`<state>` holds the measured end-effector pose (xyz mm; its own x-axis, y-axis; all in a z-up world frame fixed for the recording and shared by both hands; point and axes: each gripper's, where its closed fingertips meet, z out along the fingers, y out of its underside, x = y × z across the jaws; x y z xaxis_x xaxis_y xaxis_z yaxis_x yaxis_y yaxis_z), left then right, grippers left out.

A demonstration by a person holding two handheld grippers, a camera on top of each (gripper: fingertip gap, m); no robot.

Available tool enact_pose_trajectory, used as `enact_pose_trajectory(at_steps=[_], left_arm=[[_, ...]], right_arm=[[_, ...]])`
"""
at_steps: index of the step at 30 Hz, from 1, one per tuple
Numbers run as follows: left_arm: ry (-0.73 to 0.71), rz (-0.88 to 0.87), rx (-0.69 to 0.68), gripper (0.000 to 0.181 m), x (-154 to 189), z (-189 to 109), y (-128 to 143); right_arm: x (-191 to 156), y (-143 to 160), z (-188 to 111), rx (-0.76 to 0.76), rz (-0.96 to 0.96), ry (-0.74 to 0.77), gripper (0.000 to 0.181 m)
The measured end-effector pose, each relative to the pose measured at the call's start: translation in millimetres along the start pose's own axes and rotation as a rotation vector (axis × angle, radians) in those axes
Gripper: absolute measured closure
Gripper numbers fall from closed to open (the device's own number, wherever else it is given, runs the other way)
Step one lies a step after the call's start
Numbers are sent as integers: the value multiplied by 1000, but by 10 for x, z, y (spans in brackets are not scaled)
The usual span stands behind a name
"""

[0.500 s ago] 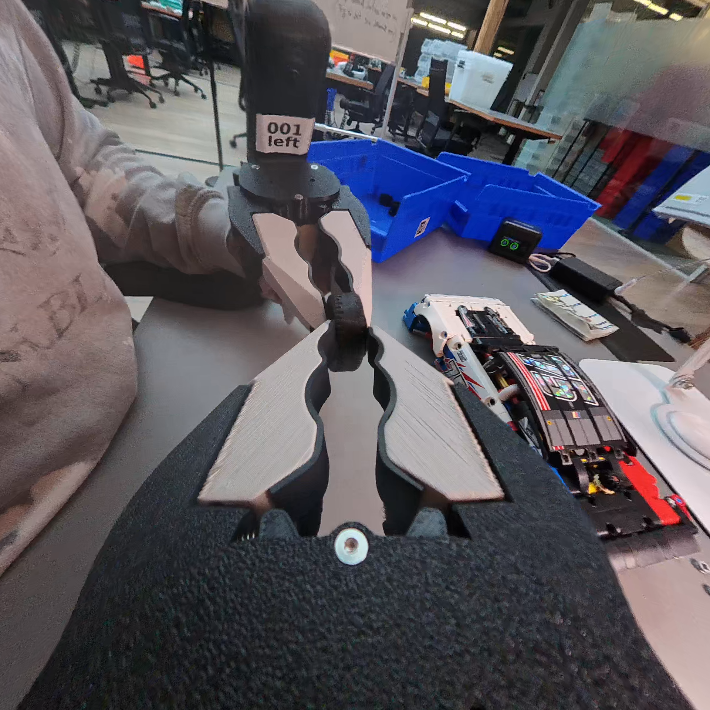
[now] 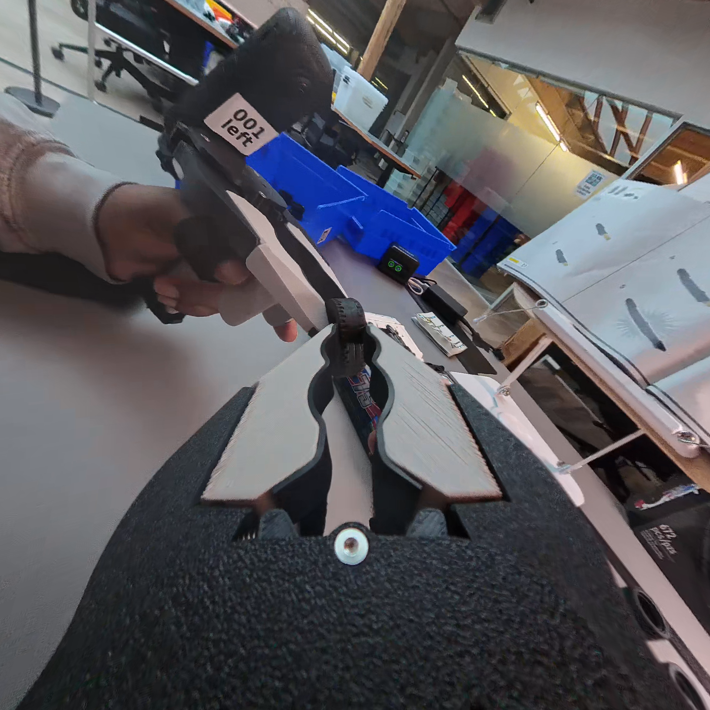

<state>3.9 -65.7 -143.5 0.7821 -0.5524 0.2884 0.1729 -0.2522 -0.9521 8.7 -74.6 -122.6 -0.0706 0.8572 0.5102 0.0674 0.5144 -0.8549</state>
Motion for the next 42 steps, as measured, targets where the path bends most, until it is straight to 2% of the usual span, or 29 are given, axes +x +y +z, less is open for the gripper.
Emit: enact_pose_trajectory(at_steps=[4, 6, 8, 11, 13, 17, 19, 20, 24, 26, 31, 34, 39, 42], left_arm=[[-56, -7, 4, 171, -51, 8, 28], [-34, -40, 30, 170, -18, 0, -32], [-32, -10, 30, 169, -12, 6, -46], [-18, -92, 39, 170, -29, 31, -32], [12, -207, 62, 170, -8, 60, -44], [118, -586, 131, 174, -2, 132, 24], [163, -746, 171, 166, -6, 150, 30], [183, -818, 190, 173, -10, 160, 31], [228, -1007, 243, 173, -32, 200, 73], [241, -960, 218, 169, 31, 207, 85], [101, -629, 91, 166, -39, 143, 57], [108, -582, 74, 167, -49, 130, 13], [24, -372, -8, 166, -108, 140, 83], [-47, -274, -37, 164, -177, 130, 121]], right_arm=[[-72, -66, 27, 3, -80, 25, 172], [-64, -136, 23, 23, -157, 68, 172], [-20, -141, 10, 15, -118, 48, 171], [-57, -123, 27, 28, -62, 45, 170], [-23, -146, 17, 64, 54, 43, 170], [26, -57, 33, 83, 145, 45, 170], [22, -54, 58, 89, 172, 50, 170], [23, -53, 73, 95, 200, 49, 170], [58, 11, 106, 93, 287, 24, 169], [124, 58, 89, 97, 358, 3, 170], [203, 196, 87, 154, 835, -149, 169], [144, 212, 137, 147, 979, -222, 169], [115, 256, 120, 125, 1009, -226, 170], [93, 255, 107, 82, 859, -158, 172]])
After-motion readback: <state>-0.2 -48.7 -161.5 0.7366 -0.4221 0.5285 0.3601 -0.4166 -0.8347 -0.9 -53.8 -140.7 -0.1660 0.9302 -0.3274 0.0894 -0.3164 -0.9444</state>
